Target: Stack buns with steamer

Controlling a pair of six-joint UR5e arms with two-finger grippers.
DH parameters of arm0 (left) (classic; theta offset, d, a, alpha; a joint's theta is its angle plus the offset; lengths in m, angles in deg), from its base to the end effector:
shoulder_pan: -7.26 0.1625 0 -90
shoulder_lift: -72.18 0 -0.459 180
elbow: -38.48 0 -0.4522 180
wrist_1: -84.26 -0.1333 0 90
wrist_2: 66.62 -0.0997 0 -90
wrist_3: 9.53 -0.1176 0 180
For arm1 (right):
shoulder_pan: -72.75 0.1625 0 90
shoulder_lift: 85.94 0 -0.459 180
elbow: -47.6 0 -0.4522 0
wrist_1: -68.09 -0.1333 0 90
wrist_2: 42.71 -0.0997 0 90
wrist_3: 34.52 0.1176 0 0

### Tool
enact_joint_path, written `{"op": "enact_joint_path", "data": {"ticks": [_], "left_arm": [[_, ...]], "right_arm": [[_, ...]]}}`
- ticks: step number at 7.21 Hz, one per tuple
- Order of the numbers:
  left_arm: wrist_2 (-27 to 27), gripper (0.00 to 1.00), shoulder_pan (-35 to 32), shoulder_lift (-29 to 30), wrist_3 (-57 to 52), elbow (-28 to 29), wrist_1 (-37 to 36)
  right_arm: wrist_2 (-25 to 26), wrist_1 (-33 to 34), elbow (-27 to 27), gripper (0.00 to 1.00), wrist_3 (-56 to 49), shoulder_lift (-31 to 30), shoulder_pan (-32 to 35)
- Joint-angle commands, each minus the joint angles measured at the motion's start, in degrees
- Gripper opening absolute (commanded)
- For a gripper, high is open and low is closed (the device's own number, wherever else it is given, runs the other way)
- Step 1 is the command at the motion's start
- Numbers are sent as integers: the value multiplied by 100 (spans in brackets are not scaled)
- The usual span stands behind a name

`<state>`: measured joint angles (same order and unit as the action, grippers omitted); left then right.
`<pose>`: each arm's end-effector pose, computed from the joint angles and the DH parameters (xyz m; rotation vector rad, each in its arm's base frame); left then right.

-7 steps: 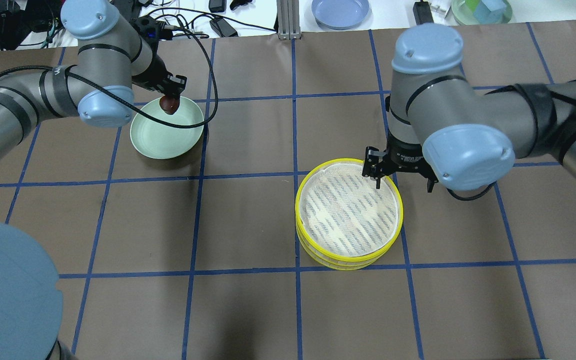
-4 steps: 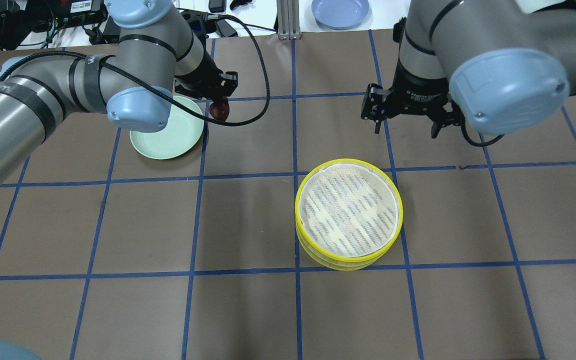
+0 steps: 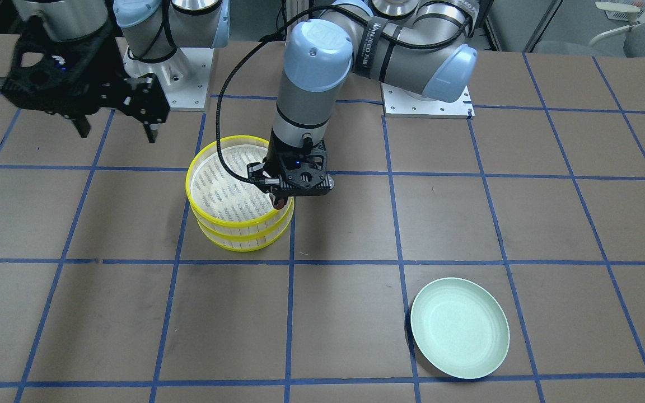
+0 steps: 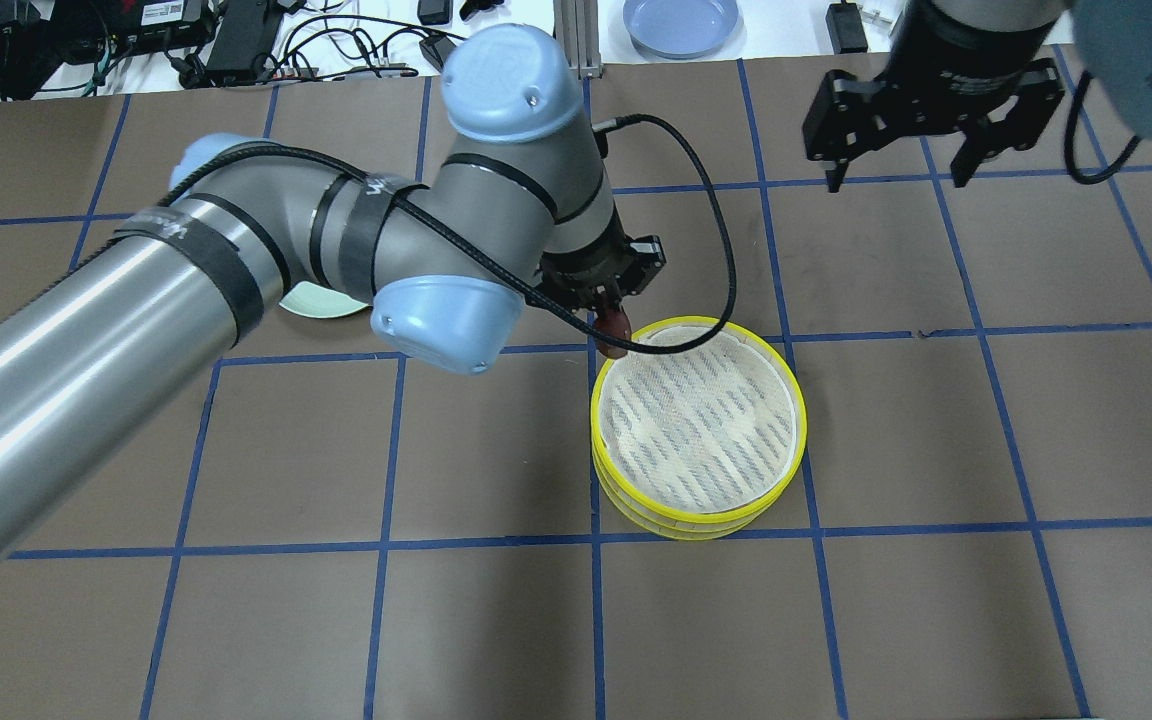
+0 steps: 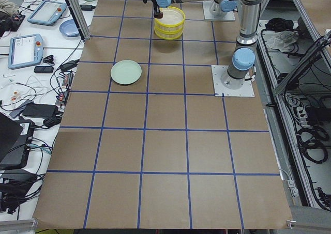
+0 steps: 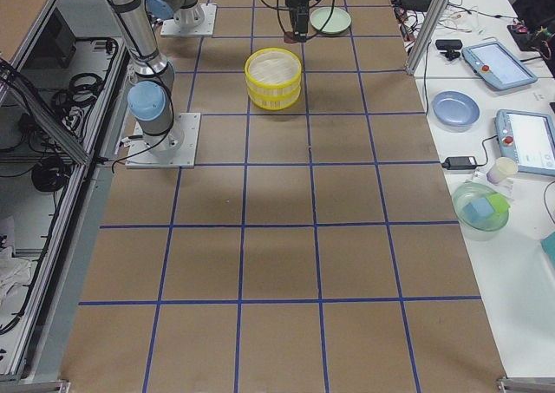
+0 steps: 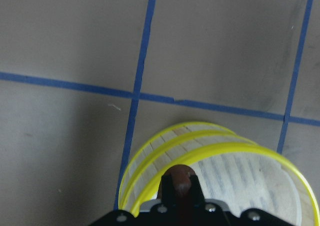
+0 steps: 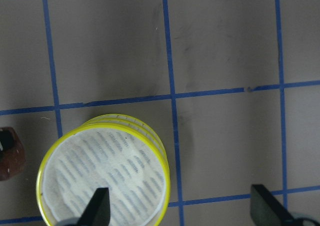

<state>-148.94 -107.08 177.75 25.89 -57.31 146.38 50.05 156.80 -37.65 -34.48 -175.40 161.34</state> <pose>-0.4064 -0.5368 0.3355 0.2753 -2.9557 0.0473 0.1138 -0.5638 0.5424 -0.0410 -3.0916 0.0779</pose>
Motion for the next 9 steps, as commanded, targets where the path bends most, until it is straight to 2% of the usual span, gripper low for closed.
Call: {"op": "enact_joint_path", "data": {"ticks": [1,2,3,4,7,9], "left_arm": [[66,0,-238,-1,185,-404,46],[362,11,-273,-1,324,-432,46],[496,64,-273,8,482,-432,46],[532,100,-273,8,492,-432,98],[638,100,-37,-53,222,-248,178],[603,100,698,-167,-987,59,491]], "right_arm": [[-47,-153,-44,99,-637,-54,-640],[-56,-118,-53,100,-315,-141,-554],[-56,-74,17,100,-120,-81,-144],[-73,57,52,99,-127,24,373],[-90,164,26,100,-153,17,405],[-91,172,-18,100,-66,-1,414]]}}
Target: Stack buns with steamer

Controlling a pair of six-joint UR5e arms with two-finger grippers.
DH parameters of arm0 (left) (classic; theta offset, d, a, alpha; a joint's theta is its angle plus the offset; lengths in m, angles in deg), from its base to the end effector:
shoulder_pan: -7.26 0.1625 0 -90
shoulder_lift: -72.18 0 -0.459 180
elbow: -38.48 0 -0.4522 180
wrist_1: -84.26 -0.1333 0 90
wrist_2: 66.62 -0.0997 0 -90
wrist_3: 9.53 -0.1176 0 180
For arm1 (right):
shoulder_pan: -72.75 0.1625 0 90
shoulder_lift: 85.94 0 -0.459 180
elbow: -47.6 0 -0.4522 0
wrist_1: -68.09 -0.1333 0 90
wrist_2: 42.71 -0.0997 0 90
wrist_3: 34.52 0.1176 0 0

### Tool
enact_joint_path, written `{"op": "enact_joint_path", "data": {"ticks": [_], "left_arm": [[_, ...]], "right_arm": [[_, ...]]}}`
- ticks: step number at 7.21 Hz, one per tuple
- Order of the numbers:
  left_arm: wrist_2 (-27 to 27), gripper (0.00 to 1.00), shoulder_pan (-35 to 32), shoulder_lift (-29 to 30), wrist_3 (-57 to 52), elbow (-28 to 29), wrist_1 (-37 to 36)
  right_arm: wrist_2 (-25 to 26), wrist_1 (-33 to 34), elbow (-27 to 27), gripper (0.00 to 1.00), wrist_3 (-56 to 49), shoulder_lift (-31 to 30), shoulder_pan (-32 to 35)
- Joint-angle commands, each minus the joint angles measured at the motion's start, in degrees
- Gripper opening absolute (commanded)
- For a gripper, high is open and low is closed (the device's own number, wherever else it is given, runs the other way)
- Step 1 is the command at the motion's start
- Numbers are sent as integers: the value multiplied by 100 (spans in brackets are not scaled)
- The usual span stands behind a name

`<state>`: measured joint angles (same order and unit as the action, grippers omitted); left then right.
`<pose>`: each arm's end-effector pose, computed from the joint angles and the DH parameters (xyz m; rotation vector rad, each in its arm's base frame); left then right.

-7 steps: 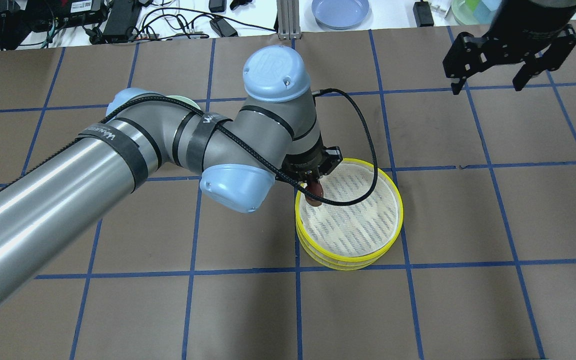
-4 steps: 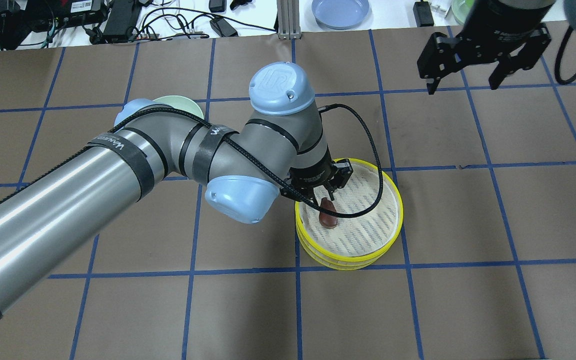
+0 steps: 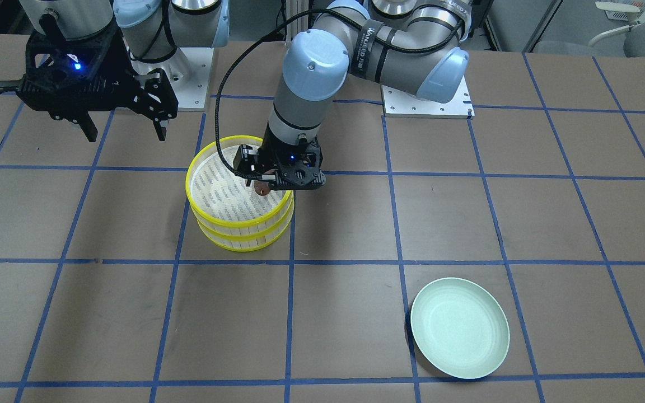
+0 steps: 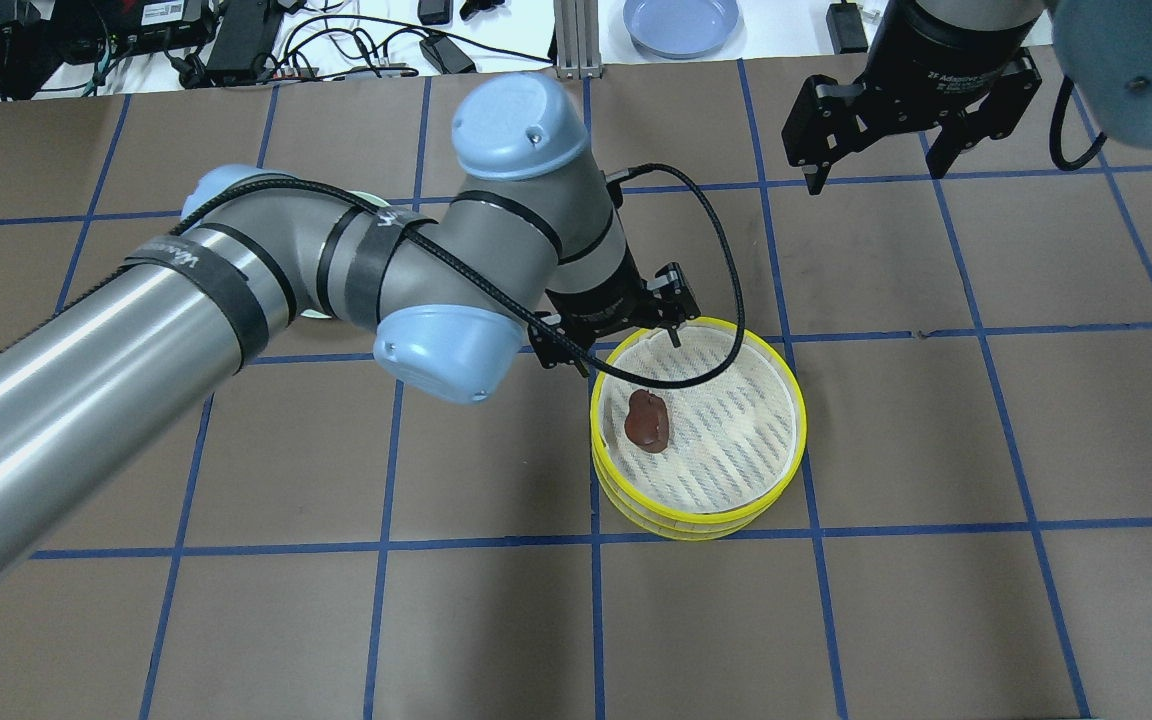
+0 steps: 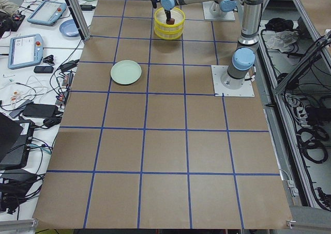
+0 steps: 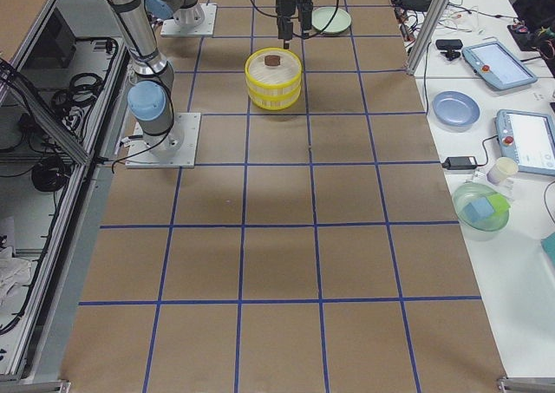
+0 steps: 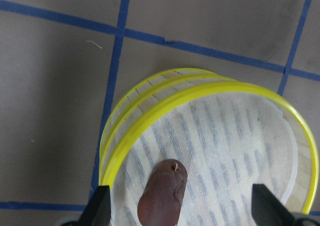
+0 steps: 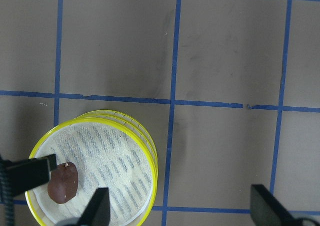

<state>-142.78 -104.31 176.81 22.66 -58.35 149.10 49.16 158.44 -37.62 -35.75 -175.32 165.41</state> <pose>-0.3868 -0.5392 0.3337 0.2567 -2.8848 -0.0755 0.1555 -0.5580 0.5449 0.1035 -3.1058 0.1230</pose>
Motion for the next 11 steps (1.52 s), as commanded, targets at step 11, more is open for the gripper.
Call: {"op": "enact_joint_path", "data": {"ticks": [11], "left_arm": [[-1569,100,2570,-1603,-3649,824,2182]], "right_arm": [[34,8,-152,100,352,8,-207]]}}
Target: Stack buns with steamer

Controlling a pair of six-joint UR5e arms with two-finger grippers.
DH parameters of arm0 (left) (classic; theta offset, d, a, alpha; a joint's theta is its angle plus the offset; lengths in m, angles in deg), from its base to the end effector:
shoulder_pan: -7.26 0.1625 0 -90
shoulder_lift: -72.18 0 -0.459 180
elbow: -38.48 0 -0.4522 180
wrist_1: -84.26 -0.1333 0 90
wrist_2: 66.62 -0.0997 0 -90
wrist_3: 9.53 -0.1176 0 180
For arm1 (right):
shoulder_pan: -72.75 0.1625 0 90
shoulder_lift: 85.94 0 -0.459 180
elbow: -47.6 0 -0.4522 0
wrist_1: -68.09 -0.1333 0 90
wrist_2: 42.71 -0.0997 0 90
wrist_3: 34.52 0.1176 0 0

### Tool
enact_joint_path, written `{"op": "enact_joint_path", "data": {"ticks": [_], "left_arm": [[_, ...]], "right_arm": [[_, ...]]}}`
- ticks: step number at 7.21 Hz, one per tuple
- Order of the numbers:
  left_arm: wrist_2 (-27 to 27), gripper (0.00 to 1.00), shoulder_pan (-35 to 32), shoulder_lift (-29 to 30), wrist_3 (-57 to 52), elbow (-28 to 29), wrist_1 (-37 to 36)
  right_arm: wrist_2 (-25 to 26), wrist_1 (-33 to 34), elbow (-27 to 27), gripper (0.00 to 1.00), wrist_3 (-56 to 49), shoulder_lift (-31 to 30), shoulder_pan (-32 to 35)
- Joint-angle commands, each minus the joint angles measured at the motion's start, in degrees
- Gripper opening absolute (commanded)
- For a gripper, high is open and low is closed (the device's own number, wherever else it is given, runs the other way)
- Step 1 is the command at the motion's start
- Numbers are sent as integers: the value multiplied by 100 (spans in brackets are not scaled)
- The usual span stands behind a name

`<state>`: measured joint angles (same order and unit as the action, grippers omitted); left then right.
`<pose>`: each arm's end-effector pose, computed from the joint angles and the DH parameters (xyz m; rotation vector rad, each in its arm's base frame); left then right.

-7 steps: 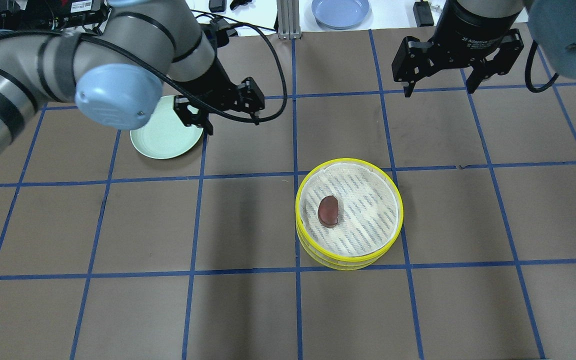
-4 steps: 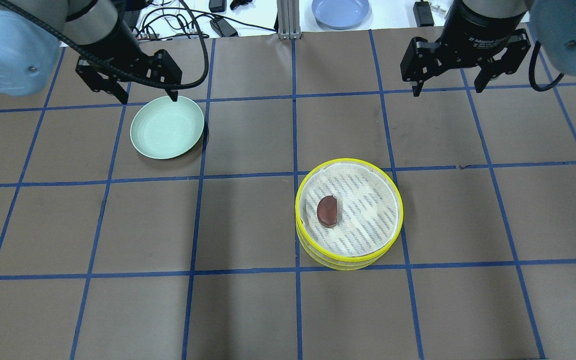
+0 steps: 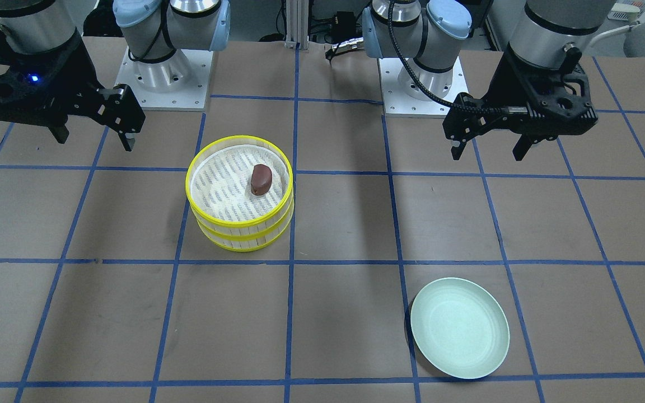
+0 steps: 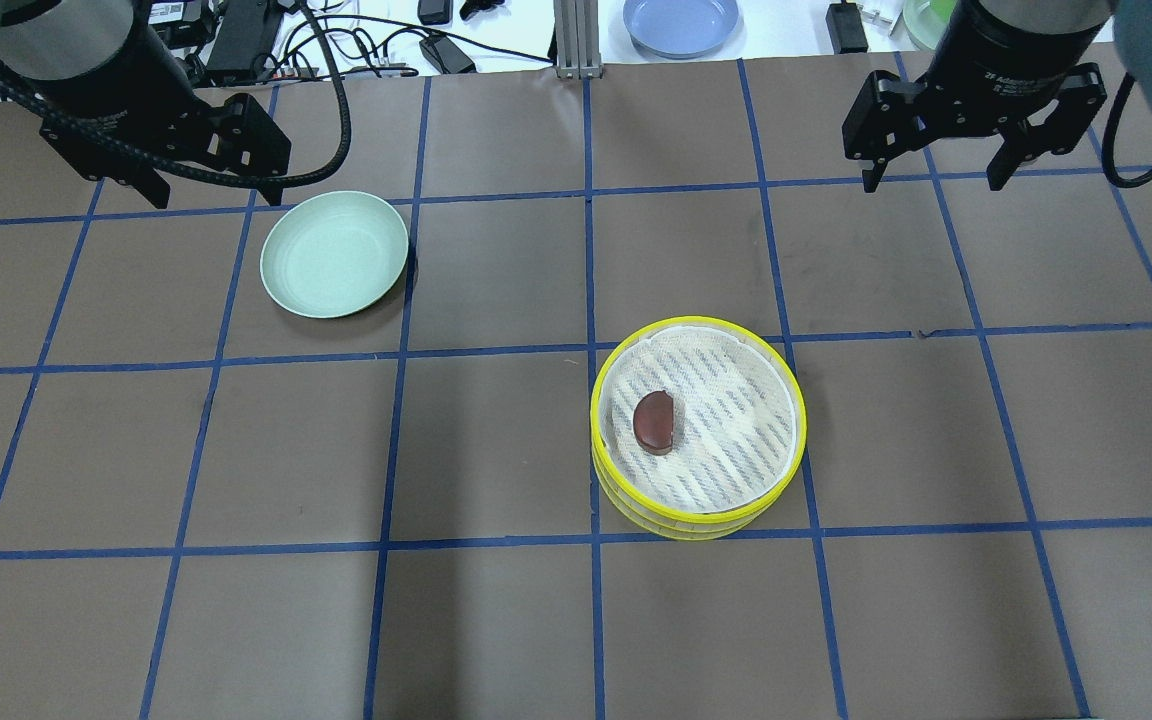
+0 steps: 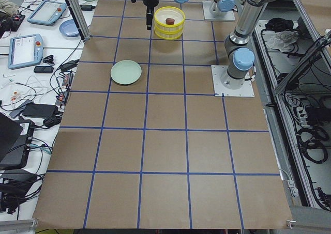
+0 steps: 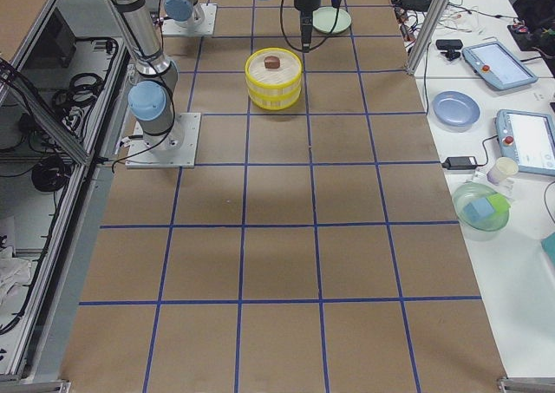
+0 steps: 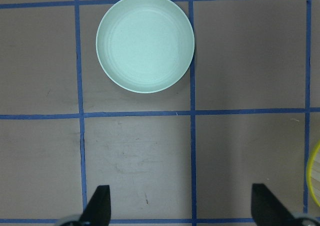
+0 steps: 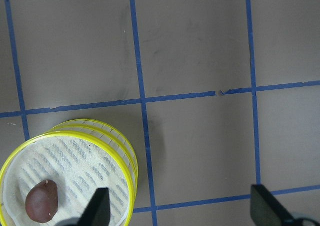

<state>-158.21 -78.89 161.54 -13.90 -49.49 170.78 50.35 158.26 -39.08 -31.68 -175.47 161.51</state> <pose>-0.0923 -0.5658 0.5363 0.0118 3.1020 -0.1631 0.1148 -0.5638 0.5320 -0.1121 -3.0858 0.0825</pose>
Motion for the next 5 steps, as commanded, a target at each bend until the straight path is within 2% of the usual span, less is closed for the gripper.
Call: {"op": "enact_joint_path", "data": {"ticks": [1,5], "left_arm": [[-35,100,28,-77,6,-123,23],[-131,100,28,-85,6,-141,23]], "right_arm": [[-33,18,2,100,-21,32,264],[-103,325,2,100,-398,137,256]]}}
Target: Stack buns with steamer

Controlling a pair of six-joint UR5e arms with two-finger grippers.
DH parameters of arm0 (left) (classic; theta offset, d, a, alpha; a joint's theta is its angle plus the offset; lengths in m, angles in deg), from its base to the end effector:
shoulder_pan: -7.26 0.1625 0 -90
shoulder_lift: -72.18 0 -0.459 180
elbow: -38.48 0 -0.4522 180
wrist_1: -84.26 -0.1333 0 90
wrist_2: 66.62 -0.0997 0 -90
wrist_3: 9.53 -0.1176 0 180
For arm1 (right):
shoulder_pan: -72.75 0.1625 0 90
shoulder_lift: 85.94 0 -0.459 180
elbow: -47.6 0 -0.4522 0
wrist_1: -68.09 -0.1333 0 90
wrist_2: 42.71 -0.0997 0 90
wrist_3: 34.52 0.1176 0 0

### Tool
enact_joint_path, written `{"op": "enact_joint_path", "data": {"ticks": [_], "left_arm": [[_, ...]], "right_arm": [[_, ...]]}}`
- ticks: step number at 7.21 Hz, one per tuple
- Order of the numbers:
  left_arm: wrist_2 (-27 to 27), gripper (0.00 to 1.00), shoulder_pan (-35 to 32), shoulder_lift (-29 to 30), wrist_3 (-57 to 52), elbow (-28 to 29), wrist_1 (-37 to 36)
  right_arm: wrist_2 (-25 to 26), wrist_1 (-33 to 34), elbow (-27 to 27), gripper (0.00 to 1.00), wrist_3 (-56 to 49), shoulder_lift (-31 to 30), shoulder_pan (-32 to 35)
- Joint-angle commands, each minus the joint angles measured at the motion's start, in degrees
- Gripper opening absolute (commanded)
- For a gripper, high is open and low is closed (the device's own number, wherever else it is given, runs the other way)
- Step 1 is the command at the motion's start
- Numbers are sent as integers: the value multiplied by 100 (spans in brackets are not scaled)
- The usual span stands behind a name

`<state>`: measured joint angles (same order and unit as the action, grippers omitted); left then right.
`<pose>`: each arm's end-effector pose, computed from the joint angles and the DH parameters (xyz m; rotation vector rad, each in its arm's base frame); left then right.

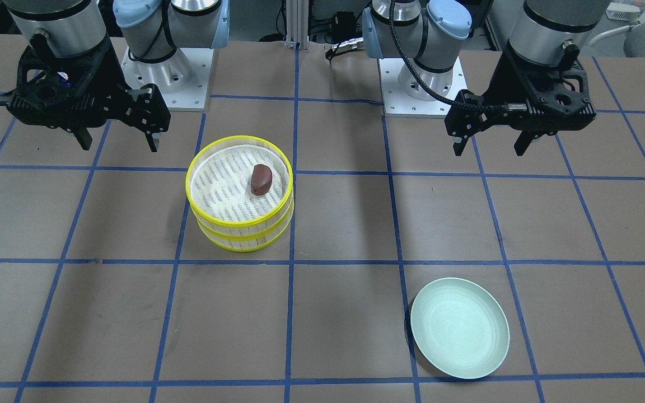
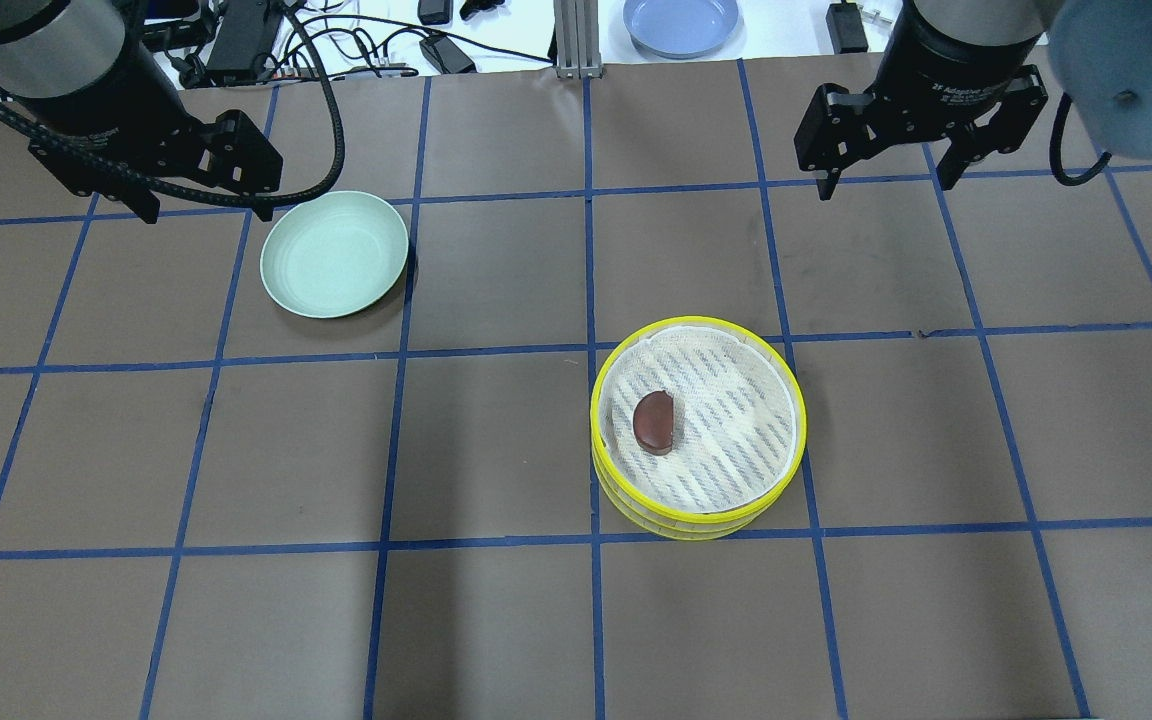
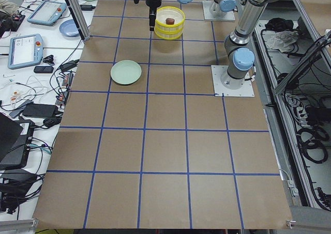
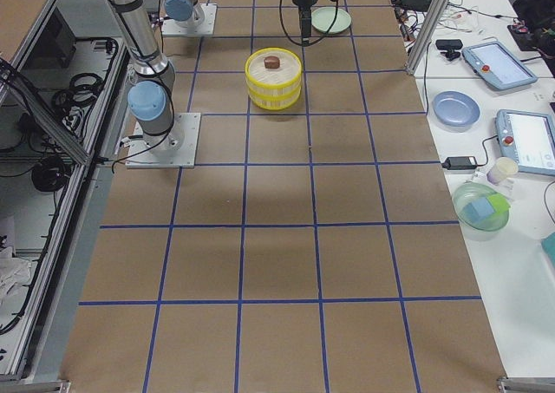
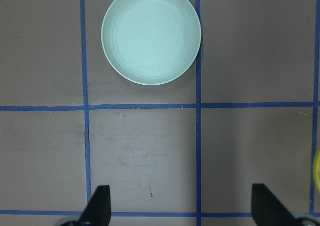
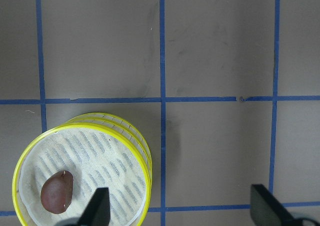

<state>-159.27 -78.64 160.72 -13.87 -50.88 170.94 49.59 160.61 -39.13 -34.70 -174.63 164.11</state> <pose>-0.0882 -0.5583 0.5304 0.0031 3.0854 -0.1404 0.1421 -0.5678 0.5275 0.0392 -3.0996 0.1219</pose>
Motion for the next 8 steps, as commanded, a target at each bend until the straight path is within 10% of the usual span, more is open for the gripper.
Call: {"op": "enact_joint_path", "data": {"ticks": [1,8], "left_arm": [[28,100,3,-3,4,-2,7],[-68,100,38,-12,-5,-125,50]], "right_arm": [[-79,73,7,100,-131,71,-65],[-141,-296,7,100,97,27,-40]]}}
